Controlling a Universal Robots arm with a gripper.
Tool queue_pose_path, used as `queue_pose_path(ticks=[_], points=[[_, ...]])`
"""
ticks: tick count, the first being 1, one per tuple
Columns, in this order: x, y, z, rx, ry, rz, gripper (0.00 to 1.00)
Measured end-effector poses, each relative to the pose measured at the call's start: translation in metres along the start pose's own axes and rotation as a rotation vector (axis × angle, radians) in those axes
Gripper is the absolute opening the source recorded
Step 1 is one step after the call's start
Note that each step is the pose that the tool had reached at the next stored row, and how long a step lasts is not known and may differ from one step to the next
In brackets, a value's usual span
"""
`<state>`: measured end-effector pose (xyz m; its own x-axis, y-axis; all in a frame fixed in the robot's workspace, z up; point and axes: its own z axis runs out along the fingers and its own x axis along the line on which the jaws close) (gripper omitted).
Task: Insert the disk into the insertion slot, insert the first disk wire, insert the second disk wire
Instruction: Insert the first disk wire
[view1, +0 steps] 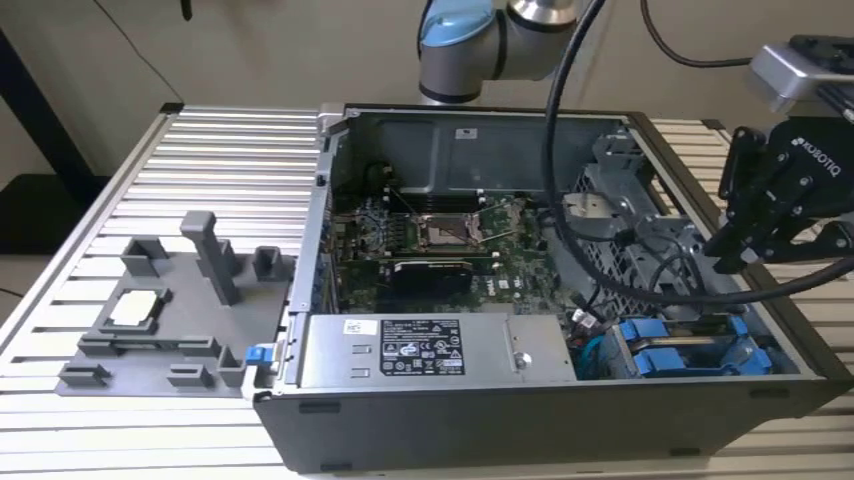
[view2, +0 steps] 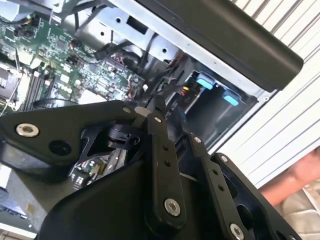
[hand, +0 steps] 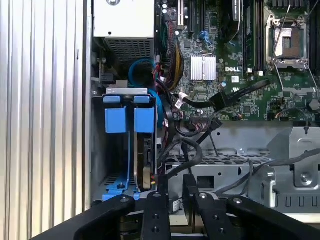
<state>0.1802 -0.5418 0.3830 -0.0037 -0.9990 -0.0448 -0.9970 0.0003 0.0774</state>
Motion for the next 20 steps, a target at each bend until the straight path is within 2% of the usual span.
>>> queue_pose_path(ticks=[6,13,20], points=[[-0.0133,0.0139,0.0018,0.0006,-0.0002,0.0,0.27],[-0.021,0.0347,0.0037,0.0038,-0.0001,0.0,0.27],[-0.0246,0.0442,0.0002,0.01,0.0,0.0,0.27]])
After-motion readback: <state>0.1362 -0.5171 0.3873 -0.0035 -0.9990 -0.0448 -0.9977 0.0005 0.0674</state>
